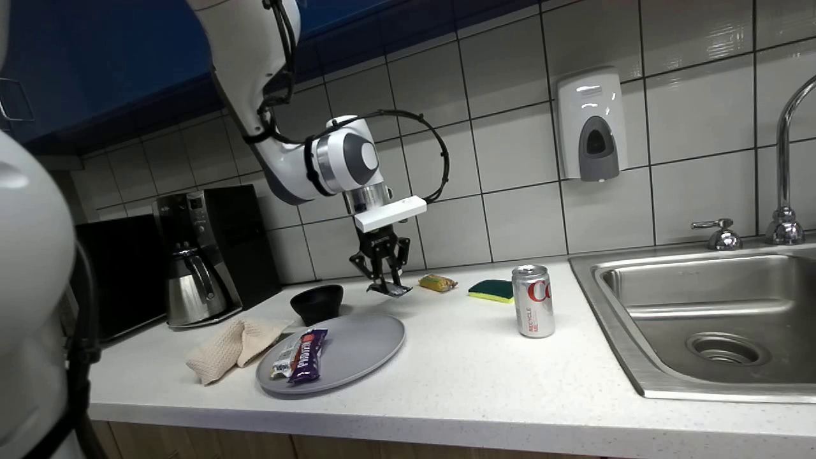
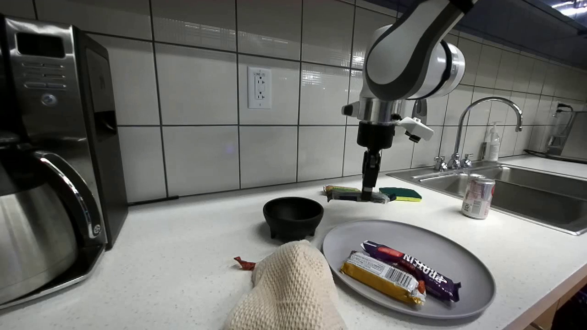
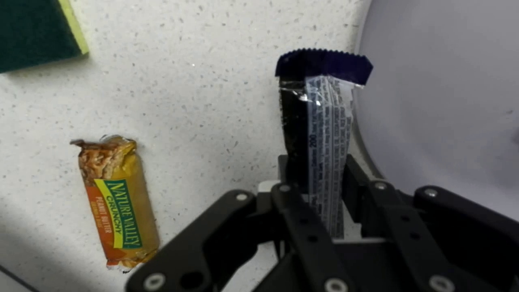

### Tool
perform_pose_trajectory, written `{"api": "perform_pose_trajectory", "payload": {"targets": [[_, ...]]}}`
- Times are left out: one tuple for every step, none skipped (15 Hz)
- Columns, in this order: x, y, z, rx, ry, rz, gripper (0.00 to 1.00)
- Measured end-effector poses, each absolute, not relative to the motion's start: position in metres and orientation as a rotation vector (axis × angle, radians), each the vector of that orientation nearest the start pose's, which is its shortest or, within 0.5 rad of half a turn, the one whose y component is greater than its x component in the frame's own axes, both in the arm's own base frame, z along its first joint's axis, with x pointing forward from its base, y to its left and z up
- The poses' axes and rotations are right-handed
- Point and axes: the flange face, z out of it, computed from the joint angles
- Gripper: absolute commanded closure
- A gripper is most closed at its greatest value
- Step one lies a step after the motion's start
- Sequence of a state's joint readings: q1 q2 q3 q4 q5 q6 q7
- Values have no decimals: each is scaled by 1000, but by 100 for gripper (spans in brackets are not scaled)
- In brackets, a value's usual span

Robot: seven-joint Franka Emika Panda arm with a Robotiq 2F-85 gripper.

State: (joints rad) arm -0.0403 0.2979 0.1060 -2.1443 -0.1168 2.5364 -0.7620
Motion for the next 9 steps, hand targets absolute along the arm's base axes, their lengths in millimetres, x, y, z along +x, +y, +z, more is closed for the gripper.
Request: {"api": "perform_pose_trajectory", "payload": {"targets": [[573,42,273,-2893,-1389,-120,92],[568,47,274,-2903,-1362,-114,92],[562,53,274,-2914,-1336,-110,92],[557,60,275,-2926,-1307,-106,92],[551,67,275,-2939,-1274,-104,92],[547,74,276,-2952,-1239,-102,92],[542,80,276,-2968,-1200,-99,92],[536,86,276,-2983,-1158,-95,92],[531,92,276,-2998,-1117,-91,92]]}}
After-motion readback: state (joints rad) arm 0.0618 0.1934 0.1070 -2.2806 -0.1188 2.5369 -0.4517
